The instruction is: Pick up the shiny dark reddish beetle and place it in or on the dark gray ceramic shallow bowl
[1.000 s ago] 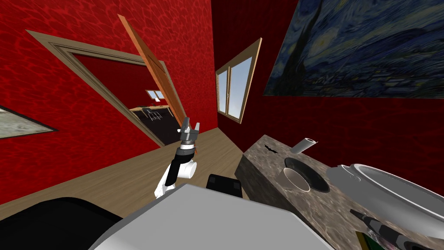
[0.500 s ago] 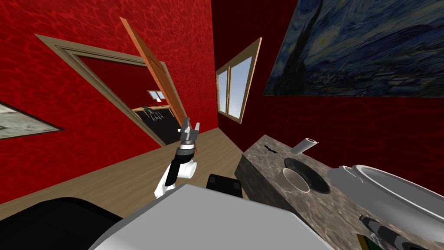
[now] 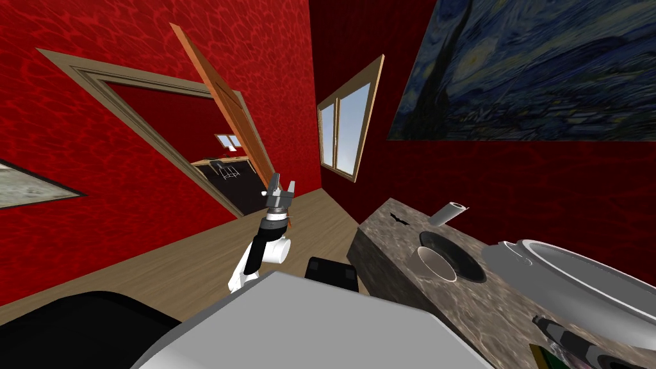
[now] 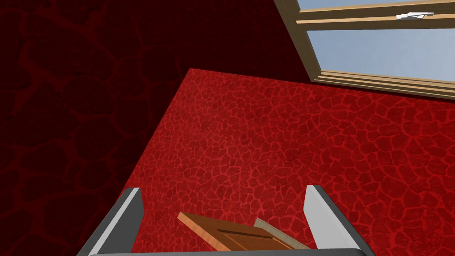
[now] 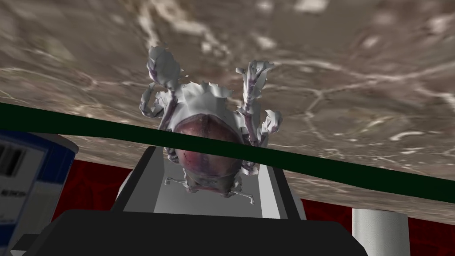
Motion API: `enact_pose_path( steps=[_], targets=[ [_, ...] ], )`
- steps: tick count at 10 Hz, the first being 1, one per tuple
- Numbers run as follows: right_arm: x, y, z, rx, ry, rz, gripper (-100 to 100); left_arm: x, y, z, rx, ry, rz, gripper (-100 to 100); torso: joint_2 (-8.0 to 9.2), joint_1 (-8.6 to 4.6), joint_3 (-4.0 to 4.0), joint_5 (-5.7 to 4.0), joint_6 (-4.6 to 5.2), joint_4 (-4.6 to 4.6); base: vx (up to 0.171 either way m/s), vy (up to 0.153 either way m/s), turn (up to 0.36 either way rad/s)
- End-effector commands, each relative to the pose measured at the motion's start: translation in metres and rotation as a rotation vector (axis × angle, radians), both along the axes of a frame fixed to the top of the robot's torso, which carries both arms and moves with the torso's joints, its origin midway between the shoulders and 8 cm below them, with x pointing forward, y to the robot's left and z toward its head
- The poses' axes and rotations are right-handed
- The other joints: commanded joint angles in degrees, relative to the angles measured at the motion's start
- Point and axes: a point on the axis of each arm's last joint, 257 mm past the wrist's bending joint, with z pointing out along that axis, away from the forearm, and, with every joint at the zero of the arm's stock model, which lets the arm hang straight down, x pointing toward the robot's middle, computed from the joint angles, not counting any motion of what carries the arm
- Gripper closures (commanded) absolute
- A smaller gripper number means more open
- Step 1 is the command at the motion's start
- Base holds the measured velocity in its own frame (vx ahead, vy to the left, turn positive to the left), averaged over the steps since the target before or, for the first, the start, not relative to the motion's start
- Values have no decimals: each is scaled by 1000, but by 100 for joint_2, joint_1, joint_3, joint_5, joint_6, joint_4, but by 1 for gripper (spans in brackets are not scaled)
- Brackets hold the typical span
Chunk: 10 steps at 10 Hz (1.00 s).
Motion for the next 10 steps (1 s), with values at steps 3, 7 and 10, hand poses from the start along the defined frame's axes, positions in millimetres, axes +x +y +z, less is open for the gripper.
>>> enact_pose_path(
  steps=[3,7,10],
  targets=[
    [2,0,4,0,2,3,0,0,0,0,0,0,0,0,0,-4,1,0,-3,1,-4,29,-18],
    [80,6,58,-43,-69,128,100,0,0,0,0,0,0,0,37,-10,21,3,-5,8,-97,-10,-78],
    [116,29,74,-29,-95,209,100,0,0,0,0,0,0,0,32,-12,19,-1,-13,9,-95,-4,-73]
  ],
)
